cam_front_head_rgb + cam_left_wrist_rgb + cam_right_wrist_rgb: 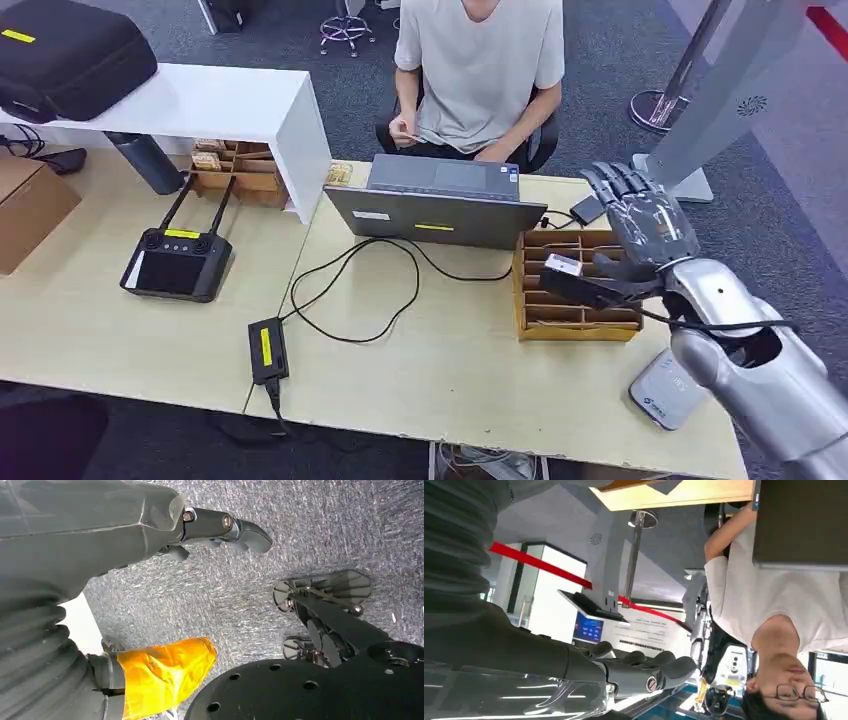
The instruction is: Pass the card to the sensor for recognition and then transmit it.
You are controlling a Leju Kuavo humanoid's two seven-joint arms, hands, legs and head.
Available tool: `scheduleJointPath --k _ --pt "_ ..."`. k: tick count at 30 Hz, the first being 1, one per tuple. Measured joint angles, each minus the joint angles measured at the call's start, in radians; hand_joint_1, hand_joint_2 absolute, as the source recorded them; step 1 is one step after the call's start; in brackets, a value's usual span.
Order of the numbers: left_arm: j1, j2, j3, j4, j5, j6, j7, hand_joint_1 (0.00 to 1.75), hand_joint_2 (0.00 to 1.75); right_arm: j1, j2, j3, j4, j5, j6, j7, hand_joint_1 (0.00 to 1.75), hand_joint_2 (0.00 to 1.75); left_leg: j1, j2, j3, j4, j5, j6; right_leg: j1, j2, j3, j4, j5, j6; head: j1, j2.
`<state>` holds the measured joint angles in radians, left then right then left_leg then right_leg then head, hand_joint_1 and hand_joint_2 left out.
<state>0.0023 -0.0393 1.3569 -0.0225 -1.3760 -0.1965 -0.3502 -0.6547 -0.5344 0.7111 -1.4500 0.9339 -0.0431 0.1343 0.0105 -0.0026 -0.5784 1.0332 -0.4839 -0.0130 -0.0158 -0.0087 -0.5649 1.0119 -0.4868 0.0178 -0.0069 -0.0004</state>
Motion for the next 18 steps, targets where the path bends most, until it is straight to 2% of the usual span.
scheduleJointPath --k 9,18 --pt "-0.002 -0.004 0.000 0.000 0.000 0.000 0.003 0.00 1.75 0.053 0.034 -0.003 0.052 0.042 -0.098 0.010 0.00 1.75 0.000 0.000 0.000 0.000 0.000 0.000 0.000 0.000 0.000 0.000 0.000 0.000 0.000 0.000" --pt "-0.004 -0.005 0.000 0.000 0.004 0.002 0.009 0.00 1.75 0.090 0.065 -0.042 0.105 0.093 -0.144 0.014 0.00 1.75 0.000 0.000 0.000 0.000 0.000 0.000 0.000 0.000 0.000 0.000 0.000 0.000 0.000 0.000"
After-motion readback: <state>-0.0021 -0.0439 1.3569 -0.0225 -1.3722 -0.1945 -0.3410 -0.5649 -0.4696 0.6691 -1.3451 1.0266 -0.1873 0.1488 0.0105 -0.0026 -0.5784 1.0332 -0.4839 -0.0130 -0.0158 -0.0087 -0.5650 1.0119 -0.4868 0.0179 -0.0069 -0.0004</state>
